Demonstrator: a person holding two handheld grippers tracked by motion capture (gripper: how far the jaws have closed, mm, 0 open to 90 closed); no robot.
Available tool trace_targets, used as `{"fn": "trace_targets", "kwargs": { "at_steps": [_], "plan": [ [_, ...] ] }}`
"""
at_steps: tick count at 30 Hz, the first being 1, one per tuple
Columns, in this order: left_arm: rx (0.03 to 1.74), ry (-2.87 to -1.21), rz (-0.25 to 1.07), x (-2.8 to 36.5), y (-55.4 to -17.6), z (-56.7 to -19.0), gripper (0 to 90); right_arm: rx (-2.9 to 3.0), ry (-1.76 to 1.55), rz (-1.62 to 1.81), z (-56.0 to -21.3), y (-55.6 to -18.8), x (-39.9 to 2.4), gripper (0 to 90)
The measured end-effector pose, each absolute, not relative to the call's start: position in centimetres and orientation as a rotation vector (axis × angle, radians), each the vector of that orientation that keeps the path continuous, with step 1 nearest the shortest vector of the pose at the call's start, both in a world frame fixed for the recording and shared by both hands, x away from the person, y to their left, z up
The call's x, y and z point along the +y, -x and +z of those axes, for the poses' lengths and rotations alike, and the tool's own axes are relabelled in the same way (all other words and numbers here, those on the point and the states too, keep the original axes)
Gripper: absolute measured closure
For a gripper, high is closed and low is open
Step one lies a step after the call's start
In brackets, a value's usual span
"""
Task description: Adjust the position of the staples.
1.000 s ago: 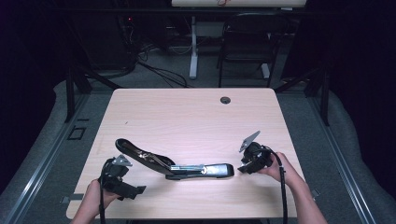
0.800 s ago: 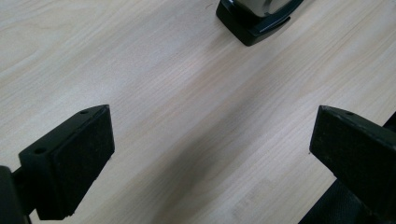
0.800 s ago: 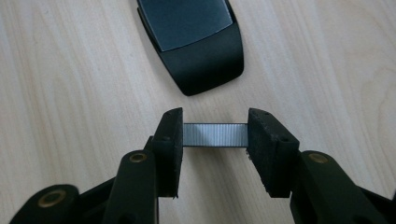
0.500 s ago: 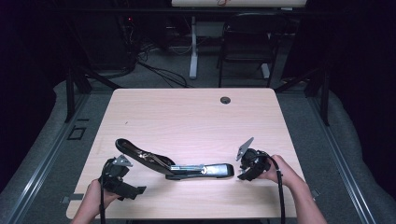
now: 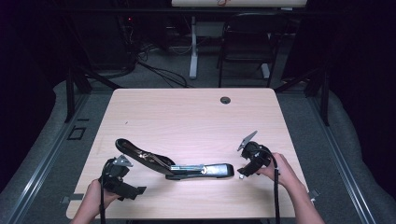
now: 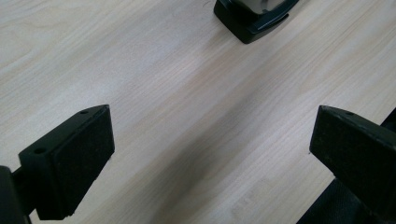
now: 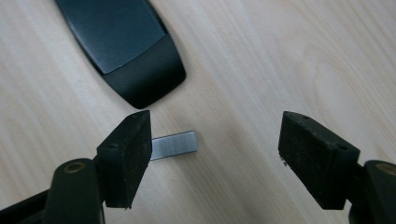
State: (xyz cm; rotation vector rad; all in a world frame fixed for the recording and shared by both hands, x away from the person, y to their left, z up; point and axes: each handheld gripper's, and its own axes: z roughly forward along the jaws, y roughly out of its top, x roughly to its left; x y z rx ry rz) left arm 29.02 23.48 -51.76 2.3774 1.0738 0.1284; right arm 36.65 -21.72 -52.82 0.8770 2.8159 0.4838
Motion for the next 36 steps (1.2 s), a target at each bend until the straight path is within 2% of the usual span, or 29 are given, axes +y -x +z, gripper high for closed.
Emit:
{"fn": "trace_targets", "kwargs": {
  "at_steps": [2, 14, 20, 36],
  "plan": [
    [1.071, -2.38, 0.132, 23.5, -29.0, -51.7, 0.1, 2.795, -0.922, 0.489, -52.8, -36.7, -21.9, 21.9],
    [1.066, -2.38, 0.127, 23.4, -29.1, -51.7, 0.1, 2.649, -1.246, 0.579, -52.1, -37.0, -22.1, 16.8],
    [1.065, -2.379, 0.123, 23.4, -29.1, -51.7, 0.1, 2.657, -1.264, 0.6, -51.8, -36.7, -21.7, 13.3],
    [1.061, -2.382, 0.12, 23.3, -29.1, -51.7, 0.1, 2.639, -1.39, 0.551, -51.7, -36.4, -21.4, 15.3]
  ]
}}
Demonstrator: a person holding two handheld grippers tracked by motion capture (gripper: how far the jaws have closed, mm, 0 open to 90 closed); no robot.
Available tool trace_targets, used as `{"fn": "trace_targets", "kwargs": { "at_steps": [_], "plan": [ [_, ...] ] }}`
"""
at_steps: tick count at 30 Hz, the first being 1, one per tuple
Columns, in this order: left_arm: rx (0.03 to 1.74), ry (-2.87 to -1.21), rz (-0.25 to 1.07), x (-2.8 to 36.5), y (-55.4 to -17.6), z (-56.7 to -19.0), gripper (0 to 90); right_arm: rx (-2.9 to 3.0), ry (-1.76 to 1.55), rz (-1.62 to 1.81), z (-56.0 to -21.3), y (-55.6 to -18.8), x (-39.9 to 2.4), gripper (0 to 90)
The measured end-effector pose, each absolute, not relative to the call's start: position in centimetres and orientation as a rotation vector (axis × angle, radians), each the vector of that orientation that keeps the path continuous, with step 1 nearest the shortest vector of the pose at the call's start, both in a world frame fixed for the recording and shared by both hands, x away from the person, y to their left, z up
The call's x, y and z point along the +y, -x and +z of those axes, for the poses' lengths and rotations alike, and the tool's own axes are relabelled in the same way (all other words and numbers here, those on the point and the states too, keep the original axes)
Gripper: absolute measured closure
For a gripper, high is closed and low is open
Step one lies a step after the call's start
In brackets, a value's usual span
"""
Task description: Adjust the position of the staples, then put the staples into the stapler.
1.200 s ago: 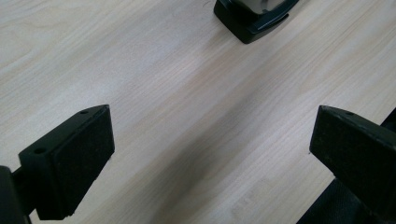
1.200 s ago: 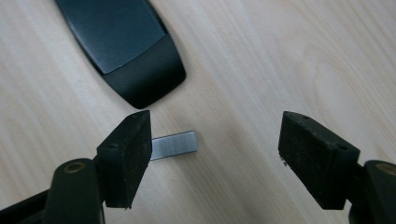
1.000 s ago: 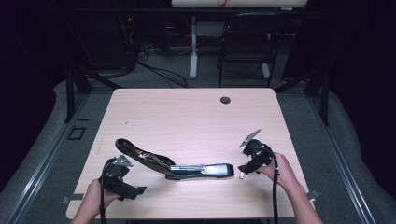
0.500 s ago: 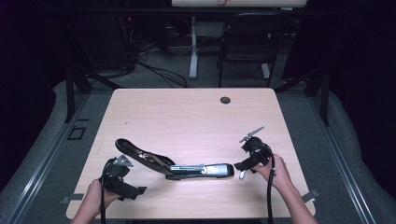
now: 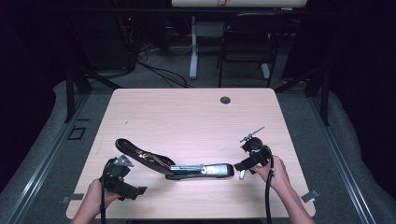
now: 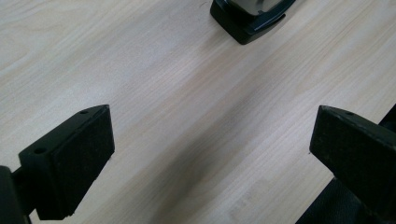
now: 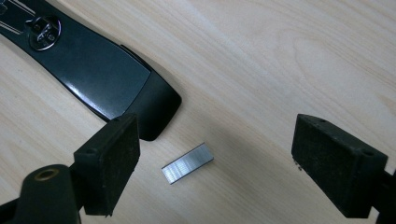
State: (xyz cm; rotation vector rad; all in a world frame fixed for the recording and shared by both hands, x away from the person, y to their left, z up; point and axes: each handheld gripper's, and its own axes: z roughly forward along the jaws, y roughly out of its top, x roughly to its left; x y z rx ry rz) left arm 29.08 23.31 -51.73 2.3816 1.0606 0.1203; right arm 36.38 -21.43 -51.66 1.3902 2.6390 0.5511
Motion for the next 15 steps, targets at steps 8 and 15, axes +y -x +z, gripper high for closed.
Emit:
{"fn": "trace_targets", "kwargs": {
  "at_steps": [8, 15],
  "plan": [
    [1.06, -2.388, 0.117, 23.2, -29.1, -51.8, 0.1, 2.616, -1.452, 0.545, -52.2, -36.4, -20.9, 18.7],
    [1.06, -2.384, 0.106, 23.2, -29.1, -51.8, 0.1, 2.641, -1.447, 0.4, -53.2, -36.9, -20.7, 24.6]
  ]
}}
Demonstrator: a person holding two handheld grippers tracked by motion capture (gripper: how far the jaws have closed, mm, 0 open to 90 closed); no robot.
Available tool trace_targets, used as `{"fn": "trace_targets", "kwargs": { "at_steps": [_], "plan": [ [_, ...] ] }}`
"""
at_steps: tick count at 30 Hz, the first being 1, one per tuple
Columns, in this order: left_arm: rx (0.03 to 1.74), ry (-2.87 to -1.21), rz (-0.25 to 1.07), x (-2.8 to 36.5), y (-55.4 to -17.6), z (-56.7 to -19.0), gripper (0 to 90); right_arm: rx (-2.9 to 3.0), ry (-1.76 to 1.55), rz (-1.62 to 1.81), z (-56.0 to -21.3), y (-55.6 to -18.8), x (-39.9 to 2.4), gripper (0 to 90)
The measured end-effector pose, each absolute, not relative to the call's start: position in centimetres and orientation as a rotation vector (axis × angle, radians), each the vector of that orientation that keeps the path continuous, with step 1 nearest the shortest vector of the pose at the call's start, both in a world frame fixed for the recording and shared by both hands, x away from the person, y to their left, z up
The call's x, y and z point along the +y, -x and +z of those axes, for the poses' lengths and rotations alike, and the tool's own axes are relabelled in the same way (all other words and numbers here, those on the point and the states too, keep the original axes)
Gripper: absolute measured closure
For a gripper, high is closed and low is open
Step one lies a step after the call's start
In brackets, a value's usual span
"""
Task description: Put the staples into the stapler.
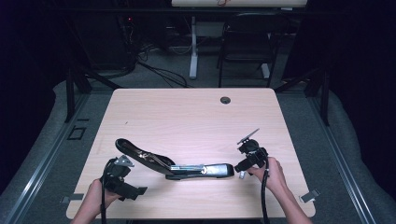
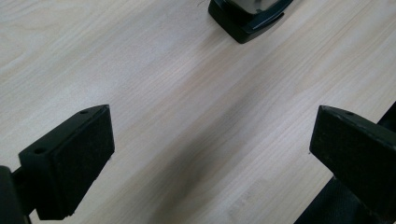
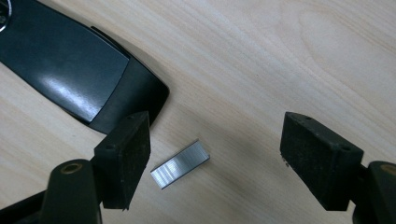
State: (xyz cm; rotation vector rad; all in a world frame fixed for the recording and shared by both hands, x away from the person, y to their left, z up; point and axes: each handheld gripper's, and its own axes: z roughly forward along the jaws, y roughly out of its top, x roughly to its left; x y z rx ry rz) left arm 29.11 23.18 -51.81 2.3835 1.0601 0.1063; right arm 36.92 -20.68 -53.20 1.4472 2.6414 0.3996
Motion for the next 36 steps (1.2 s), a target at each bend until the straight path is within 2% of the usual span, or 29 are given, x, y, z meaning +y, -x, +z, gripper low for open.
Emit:
{"fn": "trace_targets", "kwargs": {
  "at_steps": [11, 20, 27, 31, 36],
  "plan": [
    [1.056, -2.396, 0.114, 23.1, -29.1, -51.8, 0.1, 2.652, -1.433, 0.34, -54.1, -36.8, -19.9, 31.0],
    [1.051, -2.394, 0.104, 23.1, -29.2, -51.8, 0.1, 2.707, -1.421, 0.244, -54.2, -37.1, -20.7, 35.0],
    [1.047, -2.391, 0.097, 23.0, -29.2, -51.8, 0.1, 2.676, -1.482, 0.339, -54.2, -37.1, -21.3, 38.8],
    [1.048, -2.391, 0.102, 23.0, -29.2, -51.8, 0.1, 2.62, -1.548, 0.461, -54.3, -37.1, -21.3, 48.2],
    [1.045, -2.396, 0.098, 23.0, -29.2, -51.9, 0.1, 2.653, -1.54, 0.423, -53.8, -37.2, -21.4, 58.9]
  ]
}}
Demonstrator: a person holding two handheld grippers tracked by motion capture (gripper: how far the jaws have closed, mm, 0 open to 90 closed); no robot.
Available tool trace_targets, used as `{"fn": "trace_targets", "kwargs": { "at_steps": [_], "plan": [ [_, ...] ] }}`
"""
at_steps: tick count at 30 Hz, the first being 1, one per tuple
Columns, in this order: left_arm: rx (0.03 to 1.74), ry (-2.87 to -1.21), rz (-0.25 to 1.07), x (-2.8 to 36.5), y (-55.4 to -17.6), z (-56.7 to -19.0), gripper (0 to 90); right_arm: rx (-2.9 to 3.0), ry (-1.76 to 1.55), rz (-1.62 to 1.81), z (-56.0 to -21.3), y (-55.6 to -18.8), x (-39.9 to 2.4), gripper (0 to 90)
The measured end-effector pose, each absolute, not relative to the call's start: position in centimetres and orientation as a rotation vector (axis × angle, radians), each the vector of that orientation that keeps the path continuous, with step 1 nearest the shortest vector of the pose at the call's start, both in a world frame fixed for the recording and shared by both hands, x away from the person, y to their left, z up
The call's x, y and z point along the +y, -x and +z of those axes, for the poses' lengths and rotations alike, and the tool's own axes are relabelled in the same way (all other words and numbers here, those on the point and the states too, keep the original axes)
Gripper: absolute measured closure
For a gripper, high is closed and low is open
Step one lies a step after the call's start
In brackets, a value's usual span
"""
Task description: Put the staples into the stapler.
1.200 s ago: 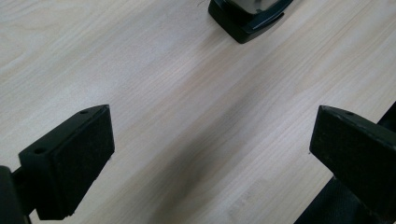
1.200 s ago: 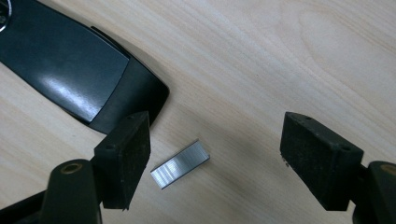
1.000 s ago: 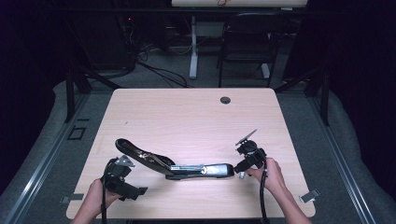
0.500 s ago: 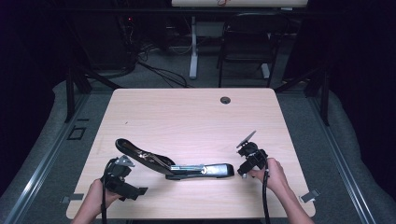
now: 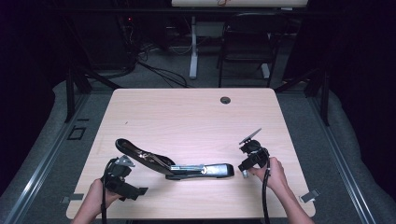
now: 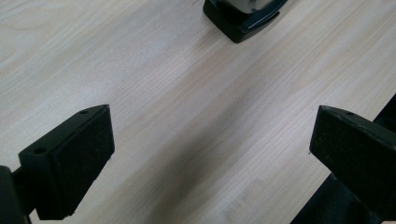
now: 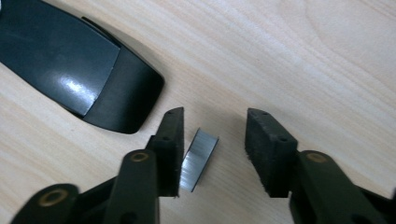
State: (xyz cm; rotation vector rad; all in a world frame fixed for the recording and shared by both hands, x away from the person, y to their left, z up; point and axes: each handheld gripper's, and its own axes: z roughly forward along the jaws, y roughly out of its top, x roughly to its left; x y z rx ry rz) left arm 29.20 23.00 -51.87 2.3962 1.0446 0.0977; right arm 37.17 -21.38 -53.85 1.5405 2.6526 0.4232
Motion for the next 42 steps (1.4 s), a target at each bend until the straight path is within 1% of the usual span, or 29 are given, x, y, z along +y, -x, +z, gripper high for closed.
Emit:
{"fn": "trace_targets", "kwargs": {
  "at_steps": [6, 12, 14, 22, 32, 42],
  "plan": [
    [1.036, -2.405, 0.097, 23.0, -29.2, -51.8, 0.1, 2.668, -1.548, 0.413, -53.8, -37.1, -21.2, 65.9],
    [1.043, -2.402, 0.082, 22.9, -29.1, -51.9, 0.1, 2.646, -1.567, 0.422, -54.2, -37.0, -20.9, 70.2],
    [1.043, -2.403, 0.084, 22.9, -29.1, -51.9, 0.1, 2.682, -1.54, 0.376, -54.0, -37.1, -20.9, 71.5],
    [1.04, -2.418, 0.094, 22.8, -29.2, -52.0, 0.1, 2.68, -1.531, 0.375, -54.1, -37.1, -20.8, 77.1],
    [1.039, -2.416, 0.096, 22.9, -29.1, -51.9, 0.1, 2.685, -1.507, 0.374, -54.1, -37.1, -20.8, 78.2],
    [1.04, -2.404, 0.095, 22.9, -29.2, -51.9, 0.1, 2.662, -1.474, 0.477, -52.8, -37.2, -21.2, 78.3]
  ]
}}
